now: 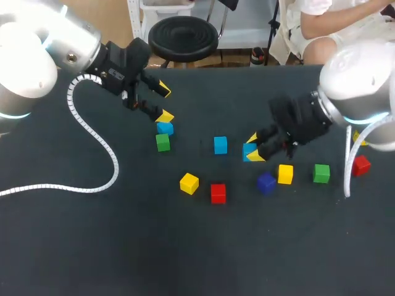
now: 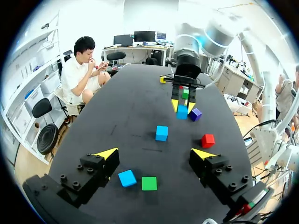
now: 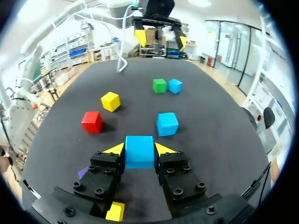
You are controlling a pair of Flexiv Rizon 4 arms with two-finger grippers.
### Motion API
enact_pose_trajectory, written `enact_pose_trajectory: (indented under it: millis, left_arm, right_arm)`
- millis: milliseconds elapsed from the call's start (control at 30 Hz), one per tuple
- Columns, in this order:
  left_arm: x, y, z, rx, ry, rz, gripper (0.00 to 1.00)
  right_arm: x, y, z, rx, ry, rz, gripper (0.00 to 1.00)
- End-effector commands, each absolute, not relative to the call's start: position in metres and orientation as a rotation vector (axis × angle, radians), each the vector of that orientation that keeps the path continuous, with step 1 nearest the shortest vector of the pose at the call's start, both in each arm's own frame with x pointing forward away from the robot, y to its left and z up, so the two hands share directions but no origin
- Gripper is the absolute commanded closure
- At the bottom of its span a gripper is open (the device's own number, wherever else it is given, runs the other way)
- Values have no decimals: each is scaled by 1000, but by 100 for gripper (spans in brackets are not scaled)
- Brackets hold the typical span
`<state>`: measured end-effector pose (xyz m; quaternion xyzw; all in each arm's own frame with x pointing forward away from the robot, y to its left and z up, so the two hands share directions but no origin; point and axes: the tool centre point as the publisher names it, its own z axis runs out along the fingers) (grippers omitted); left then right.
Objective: Place the blue cubes, place green cubes on the blue cubes, place the yellow cubes on the green cubes, then place the red cubes on the yellow cubes, and place purple cube on the red cubes.
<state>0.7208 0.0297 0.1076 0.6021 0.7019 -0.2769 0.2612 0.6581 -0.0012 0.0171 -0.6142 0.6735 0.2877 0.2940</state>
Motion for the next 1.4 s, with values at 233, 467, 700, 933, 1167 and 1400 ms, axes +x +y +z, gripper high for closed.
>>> enact_pose_trajectory:
  millis: [233,467,700,933,1167,1400]
  left_arm:
    - [720,31,107,1630,1897,-749,0]
    - [720,31,107,1630,1897,-749,0]
    - [720,31,107,1630,1897,-749,0]
    - [720,31,107,1630,1897,-749,0]
    - [720,31,107,1630,1897,-749,0]
    - [720,31,107,1630,1897,-749,0]
  right_arm:
    - [660,0,9,-1607,1784,792,100]
    - [660,0,9,-1607,1784,792,100]
    - [660,0,9,-1607,1784,792,100]
    - [674,5,20,-1643,1734,765,100]
    - [684,11,20,-1680,1760,776,100]
    - [690,11,-1,-1659,1813,805,100]
